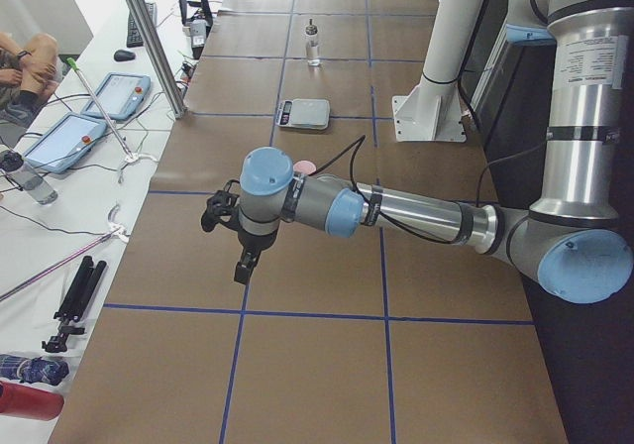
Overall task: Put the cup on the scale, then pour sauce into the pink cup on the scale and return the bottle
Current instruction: 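Move the left gripper toward the pink paper cup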
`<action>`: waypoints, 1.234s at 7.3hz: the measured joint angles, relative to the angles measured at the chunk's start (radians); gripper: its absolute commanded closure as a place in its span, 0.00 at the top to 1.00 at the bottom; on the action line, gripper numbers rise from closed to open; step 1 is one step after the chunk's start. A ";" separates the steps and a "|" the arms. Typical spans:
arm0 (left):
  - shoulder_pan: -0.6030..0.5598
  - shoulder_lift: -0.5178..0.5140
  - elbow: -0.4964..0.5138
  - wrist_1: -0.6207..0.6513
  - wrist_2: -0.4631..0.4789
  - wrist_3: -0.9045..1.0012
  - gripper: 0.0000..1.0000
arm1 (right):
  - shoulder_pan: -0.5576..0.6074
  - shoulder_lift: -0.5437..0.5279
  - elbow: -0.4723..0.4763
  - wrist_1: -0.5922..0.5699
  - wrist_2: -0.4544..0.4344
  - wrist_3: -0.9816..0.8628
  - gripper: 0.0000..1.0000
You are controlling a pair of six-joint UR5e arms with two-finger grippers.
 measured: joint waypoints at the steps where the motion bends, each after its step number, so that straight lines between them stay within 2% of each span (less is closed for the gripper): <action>1: 0.027 -0.004 -0.041 -0.017 -0.009 -0.021 1.00 | 0.000 0.000 0.001 0.000 0.002 0.001 1.00; 6: 0.246 -0.025 -0.102 -0.063 -0.071 -0.181 1.00 | -0.015 0.026 0.025 -0.002 0.010 0.003 1.00; 7: 0.293 -0.026 -0.120 -0.065 -0.064 -0.274 1.00 | -0.020 0.033 0.029 -0.002 0.010 0.005 1.00; 9: 0.422 -0.026 -0.184 -0.078 0.020 -0.533 1.00 | -0.024 0.034 0.027 0.003 0.010 0.007 1.00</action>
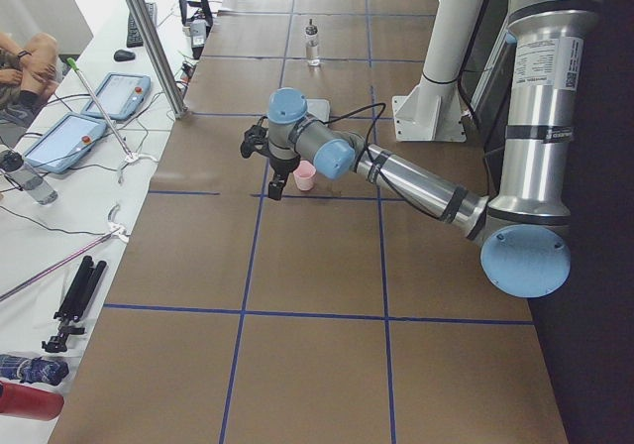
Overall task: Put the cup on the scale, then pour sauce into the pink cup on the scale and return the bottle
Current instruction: 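Move the left gripper toward the pink paper cup, then lower the left gripper around the pink cup and close it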
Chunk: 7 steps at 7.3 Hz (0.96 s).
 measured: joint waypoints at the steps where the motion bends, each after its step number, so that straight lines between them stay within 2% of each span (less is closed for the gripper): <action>1: 0.062 -0.001 -0.015 -0.040 0.030 -0.171 1.00 | -0.001 0.002 -0.008 0.002 -0.001 0.000 1.00; 2: 0.123 -0.002 -0.012 -0.091 0.065 -0.316 1.00 | -0.001 0.005 -0.008 0.002 -0.001 0.000 1.00; 4: 0.262 -0.013 0.004 -0.130 0.206 -0.525 1.00 | -0.002 0.011 -0.006 0.003 -0.001 0.000 1.00; 5: 0.334 -0.046 0.028 -0.132 0.273 -0.606 1.00 | -0.002 0.012 -0.006 0.003 0.000 0.000 1.00; 7: 0.388 -0.105 0.089 -0.130 0.320 -0.664 0.99 | -0.002 0.014 -0.005 0.003 0.000 0.000 1.00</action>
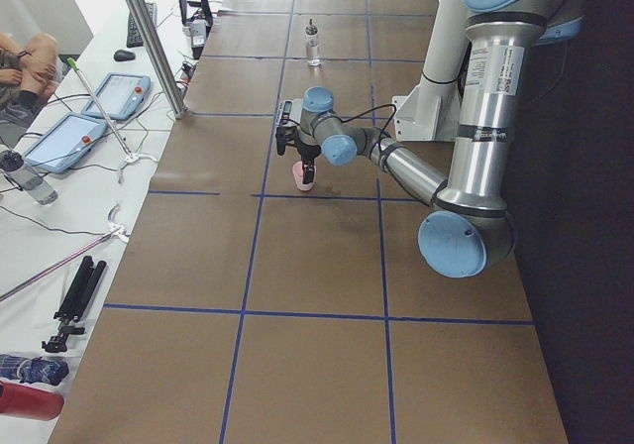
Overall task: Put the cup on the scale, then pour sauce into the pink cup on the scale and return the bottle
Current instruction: 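Lower the left gripper around the pink cup and close it, then lift the pink cup with the left gripper and carry it onto the scale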
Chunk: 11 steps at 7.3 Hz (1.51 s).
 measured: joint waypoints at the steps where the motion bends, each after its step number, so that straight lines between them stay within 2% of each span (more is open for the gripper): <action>1: 0.005 -0.009 0.020 -0.001 0.005 -0.003 0.99 | 0.000 0.003 0.001 0.000 -0.001 0.000 1.00; 4: 0.014 -0.013 0.052 -0.005 0.012 -0.001 0.95 | 0.000 0.010 0.001 0.000 -0.003 -0.002 1.00; 5: 0.025 -0.013 0.054 -0.003 0.013 0.000 0.81 | -0.001 0.011 0.001 0.000 -0.004 -0.003 1.00; 6: 0.034 -0.010 0.054 -0.001 0.014 0.007 0.61 | -0.002 0.012 0.001 0.000 -0.005 -0.003 1.00; 9: 0.040 -0.004 0.055 0.006 0.014 0.052 0.17 | -0.003 0.017 0.000 -0.001 -0.009 -0.002 1.00; 10: 0.041 -0.008 0.059 0.006 0.013 0.056 0.14 | -0.003 0.018 0.000 -0.001 -0.010 -0.003 1.00; 11: 0.042 -0.018 0.069 0.007 0.013 0.057 0.00 | -0.003 0.018 -0.001 -0.002 -0.010 -0.003 1.00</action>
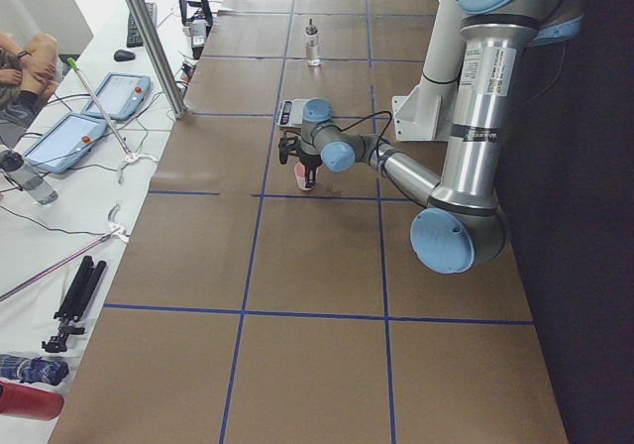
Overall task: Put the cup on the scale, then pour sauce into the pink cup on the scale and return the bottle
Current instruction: 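Lift the pink cup with the left gripper and carry it onto the scale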
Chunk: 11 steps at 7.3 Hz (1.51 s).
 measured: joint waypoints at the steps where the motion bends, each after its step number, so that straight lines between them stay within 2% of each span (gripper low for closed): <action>1: 0.000 -0.013 0.011 0.000 -0.001 0.000 0.00 | 0.000 0.000 0.000 0.000 0.000 0.000 1.00; 3: -0.001 -0.022 0.003 0.009 -0.007 0.000 0.00 | 0.001 0.000 -0.001 0.000 -0.001 0.000 1.00; 5: -0.011 -0.046 -0.078 0.134 -0.010 0.002 0.00 | 0.001 0.000 0.006 0.000 0.004 0.002 1.00; 8: -0.020 -0.234 -0.126 0.402 -0.019 -0.002 0.00 | -0.006 -0.008 0.063 -0.003 -0.014 0.080 1.00; 11: -0.016 -0.411 -0.049 0.463 -0.091 -0.066 0.00 | -0.069 -0.027 0.158 -0.002 -0.032 0.257 1.00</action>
